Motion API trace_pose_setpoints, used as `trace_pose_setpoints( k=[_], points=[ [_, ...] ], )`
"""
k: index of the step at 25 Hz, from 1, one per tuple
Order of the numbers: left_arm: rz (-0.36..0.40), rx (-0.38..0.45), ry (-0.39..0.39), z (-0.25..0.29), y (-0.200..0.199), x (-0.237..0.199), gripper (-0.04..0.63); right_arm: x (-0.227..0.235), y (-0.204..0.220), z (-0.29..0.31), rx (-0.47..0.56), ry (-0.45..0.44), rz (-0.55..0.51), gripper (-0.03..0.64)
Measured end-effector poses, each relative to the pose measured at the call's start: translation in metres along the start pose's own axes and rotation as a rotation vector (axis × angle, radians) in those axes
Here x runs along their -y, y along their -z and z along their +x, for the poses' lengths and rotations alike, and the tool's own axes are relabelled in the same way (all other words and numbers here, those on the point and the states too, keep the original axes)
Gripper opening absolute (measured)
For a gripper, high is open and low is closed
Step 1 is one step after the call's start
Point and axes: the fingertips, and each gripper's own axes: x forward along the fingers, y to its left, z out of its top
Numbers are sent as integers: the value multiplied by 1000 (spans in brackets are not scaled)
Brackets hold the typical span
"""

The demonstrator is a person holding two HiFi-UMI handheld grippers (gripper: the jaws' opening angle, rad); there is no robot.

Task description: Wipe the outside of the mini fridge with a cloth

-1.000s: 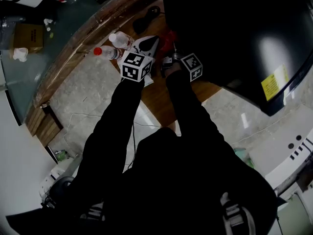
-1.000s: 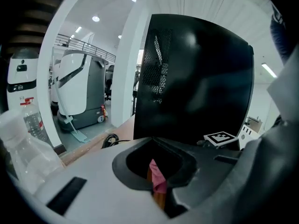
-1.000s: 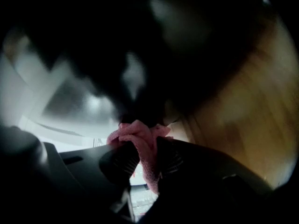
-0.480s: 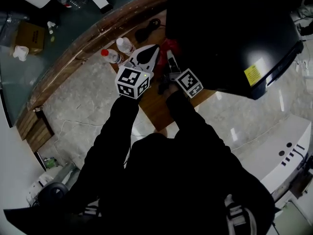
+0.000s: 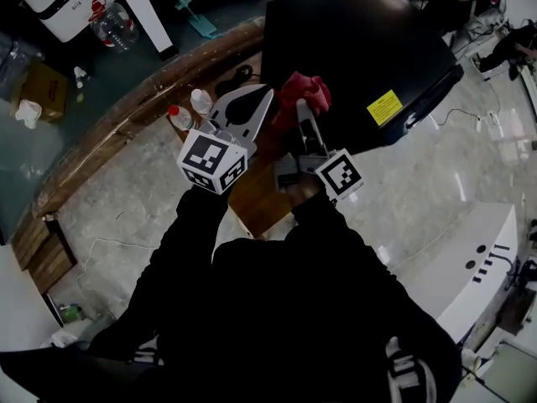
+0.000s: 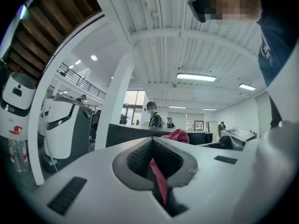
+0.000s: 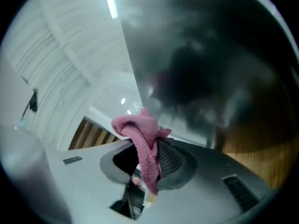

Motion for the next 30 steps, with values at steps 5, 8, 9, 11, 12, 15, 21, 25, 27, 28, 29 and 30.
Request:
trace_pose_setpoints(
  k=[5,8,9,11,12,15,21,25,27,28,29,30],
  points=[
    [10,26,92,18,-16,39,6,0,-39,-37,89,54,60,95],
    [13,18,141,31,-15,60,6,18,-57,-49,122,91,143,95],
    [11,13,154,35,-13,65,6,22,-59,-50,125,88,177,95],
    [9,-2,174,42,-8,72,6,24,-60,-49,133,76,230,95],
    [7,-10,180,44,-5,74,6,25,-59,-47,138,72,248,95],
    [5,-35,190,51,3,75,6,27,-59,-44,141,68,283,97],
    [-1,-82,189,56,25,72,6,39,-54,-43,135,80,347,97],
    [-2,-113,183,59,47,66,6,62,-44,-45,123,128,357,97],
    [-3,-121,179,59,62,63,6,75,-37,-45,114,150,364,97],
    [-4,-127,178,59,71,62,6,83,-33,-46,109,163,369,97],
    [-6,-134,178,58,80,61,6,91,-28,-47,103,177,374,95],
    [-11,-142,177,57,89,60,6,99,-23,-48,98,192,377,95]
  ],
)
